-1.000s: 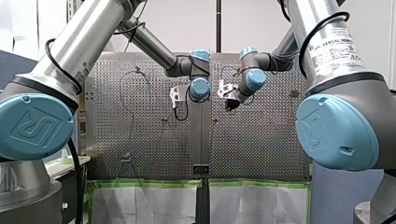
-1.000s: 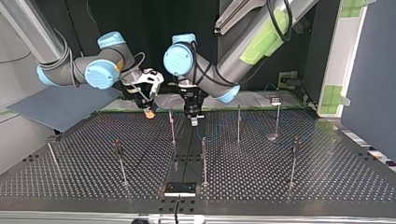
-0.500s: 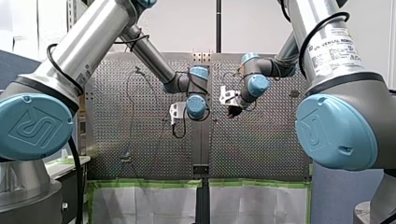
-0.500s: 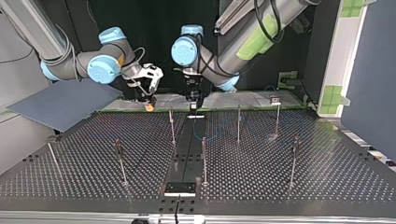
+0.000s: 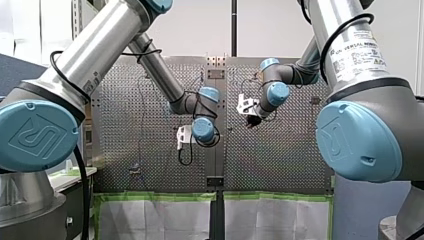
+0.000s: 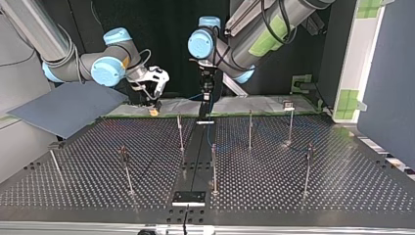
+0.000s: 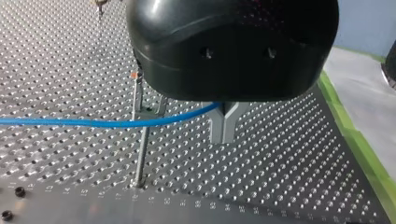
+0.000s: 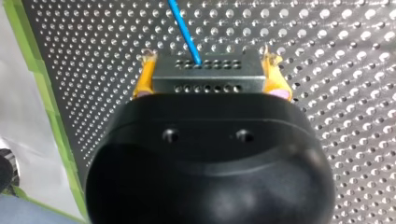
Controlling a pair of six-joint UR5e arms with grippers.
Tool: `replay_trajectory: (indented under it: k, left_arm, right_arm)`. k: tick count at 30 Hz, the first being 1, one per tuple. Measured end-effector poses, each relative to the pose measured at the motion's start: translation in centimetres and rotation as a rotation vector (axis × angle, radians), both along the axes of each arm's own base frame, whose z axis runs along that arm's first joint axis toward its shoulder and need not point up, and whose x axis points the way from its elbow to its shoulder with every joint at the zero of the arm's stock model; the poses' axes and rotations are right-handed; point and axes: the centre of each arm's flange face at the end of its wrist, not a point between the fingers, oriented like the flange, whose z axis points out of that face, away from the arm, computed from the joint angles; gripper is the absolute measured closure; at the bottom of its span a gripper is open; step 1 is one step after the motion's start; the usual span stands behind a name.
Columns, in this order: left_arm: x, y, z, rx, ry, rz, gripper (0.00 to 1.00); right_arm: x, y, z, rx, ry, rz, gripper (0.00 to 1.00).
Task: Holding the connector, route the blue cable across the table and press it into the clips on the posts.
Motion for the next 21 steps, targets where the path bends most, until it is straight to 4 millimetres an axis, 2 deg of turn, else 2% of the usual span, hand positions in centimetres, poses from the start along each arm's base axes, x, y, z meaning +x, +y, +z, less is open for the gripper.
replay_trajectory:
  k: [3, 14, 21]
  left_arm:
    - [0.3, -0.3, 0.1, -0.021, -0.015, -0.017, 1.0]
    - [2.7, -2.7, 2.7, -0.117, -0.074, -0.106, 1.0]
    - [3.9, -3.0, 2.0, -0.133, -0.067, -0.123, 1.0]
  right_arm:
    - [-0.1, -0.2, -0.1, -0.004, -0.005, -0.005, 1.0]
    - [-0.6, -1.1, -1.0, -0.027, -0.03, -0.024, 1.0]
    - [-0.6, -1.8, -3.3, -0.024, -0.011, -0.019, 1.0]
